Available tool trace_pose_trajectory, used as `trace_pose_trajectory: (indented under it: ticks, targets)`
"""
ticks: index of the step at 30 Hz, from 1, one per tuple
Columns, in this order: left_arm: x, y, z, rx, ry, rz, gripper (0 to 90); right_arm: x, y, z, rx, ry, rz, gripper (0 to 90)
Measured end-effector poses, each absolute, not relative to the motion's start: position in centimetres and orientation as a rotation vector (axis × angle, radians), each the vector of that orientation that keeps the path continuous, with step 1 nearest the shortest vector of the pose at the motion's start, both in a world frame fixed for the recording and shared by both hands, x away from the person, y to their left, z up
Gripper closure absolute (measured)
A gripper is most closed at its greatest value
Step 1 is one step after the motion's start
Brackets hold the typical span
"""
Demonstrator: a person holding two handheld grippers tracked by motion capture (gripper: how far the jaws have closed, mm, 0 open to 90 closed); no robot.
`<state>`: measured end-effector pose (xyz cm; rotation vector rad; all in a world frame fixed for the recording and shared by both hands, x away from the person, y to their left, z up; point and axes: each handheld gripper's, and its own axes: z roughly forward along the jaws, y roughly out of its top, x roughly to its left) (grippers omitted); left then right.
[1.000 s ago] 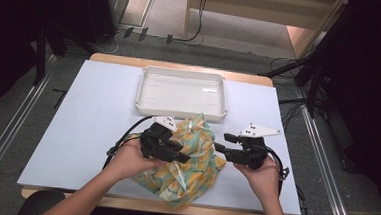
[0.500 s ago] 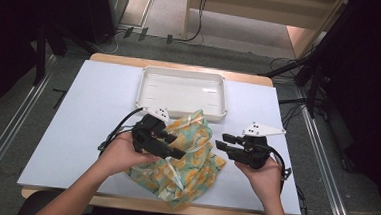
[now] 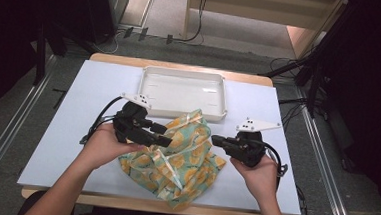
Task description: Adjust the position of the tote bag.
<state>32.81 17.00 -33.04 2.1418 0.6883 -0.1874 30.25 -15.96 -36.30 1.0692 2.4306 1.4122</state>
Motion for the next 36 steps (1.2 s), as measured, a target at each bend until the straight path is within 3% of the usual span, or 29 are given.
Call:
trace_pose_trajectory:
  ticks: [8, 19, 36]
  targets:
    - [33.1, 19.9, -32.6, 2.096, 0.742, -0.159, 44.6, 30.9, -12.6, -35.0, 0.973, 2.493, 1.388, 90.0]
    - [33.4, 22.4, -33.2, 2.056, 0.79, -0.126, 44.0, 32.7, -9.6, -35.9, 0.939, 2.579, 1.361, 90.0]
    - [34.3, 23.0, -36.1, 2.053, 0.836, -0.135, 48.6, 30.8, -11.8, -39.8, 0.987, 2.625, 1.293, 90.0]
